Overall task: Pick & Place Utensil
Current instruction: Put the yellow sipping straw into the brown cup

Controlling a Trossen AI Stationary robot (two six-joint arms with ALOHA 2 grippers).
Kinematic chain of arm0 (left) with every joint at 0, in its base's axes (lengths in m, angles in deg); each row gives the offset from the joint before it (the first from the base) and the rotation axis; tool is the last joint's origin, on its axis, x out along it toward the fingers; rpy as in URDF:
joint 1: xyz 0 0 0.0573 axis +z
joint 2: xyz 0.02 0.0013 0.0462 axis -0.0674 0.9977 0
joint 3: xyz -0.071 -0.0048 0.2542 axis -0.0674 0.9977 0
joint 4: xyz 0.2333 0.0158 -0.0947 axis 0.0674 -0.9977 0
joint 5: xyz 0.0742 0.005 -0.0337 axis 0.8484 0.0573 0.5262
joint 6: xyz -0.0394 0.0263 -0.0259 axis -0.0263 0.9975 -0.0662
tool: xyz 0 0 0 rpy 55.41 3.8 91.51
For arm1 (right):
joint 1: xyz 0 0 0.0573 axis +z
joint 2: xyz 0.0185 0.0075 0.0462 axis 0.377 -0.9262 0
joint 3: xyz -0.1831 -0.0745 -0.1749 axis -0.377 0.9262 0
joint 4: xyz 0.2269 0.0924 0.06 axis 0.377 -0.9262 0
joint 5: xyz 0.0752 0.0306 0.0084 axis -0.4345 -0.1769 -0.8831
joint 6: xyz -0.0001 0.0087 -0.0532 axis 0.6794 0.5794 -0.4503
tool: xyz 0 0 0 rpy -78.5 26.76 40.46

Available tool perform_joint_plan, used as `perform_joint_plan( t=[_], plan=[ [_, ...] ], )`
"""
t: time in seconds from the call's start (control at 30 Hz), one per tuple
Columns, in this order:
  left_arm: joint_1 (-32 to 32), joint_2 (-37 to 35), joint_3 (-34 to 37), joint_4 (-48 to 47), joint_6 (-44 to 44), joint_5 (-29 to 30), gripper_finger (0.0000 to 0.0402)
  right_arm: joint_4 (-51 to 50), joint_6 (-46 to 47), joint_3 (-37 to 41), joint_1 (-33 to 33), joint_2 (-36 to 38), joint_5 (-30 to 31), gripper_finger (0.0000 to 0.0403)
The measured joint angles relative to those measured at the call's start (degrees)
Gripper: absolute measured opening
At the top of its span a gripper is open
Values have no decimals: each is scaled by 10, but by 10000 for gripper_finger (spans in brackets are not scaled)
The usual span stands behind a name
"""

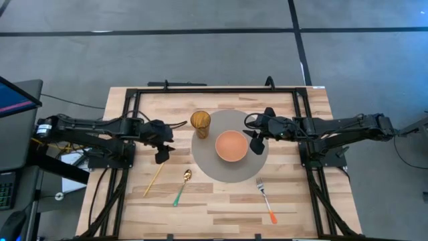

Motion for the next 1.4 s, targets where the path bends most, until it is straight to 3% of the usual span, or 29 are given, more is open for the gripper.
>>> perform_joint_plan(
  t=[0.13, 0.37, 0.93, 1.03, 1.3, 1.4],
  plan=[
    [31, 31, 12, -11, -67, -8, 186, 0, 0, 0, 0, 0, 0, 154],
    [65, 106, 40, -13, -193, -98, 186, 0, 0, 0, 0, 0, 1, 148],
    [64, 209, 52, 13, -170, -64, 180, -2, 0, 0, 0, 0, 1, 134],
    [64, 216, 52, 12, -160, -58, 150, -2, 0, 0, 0, 0, 1, 134],
    [64, 189, 57, 40, -143, -32, 16, -2, 0, 0, 0, 0, 1, 133],
    [64, 155, 53, 40, -140, -34, 8, -2, 0, 0, 0, 0, 1, 134]
  ],
)
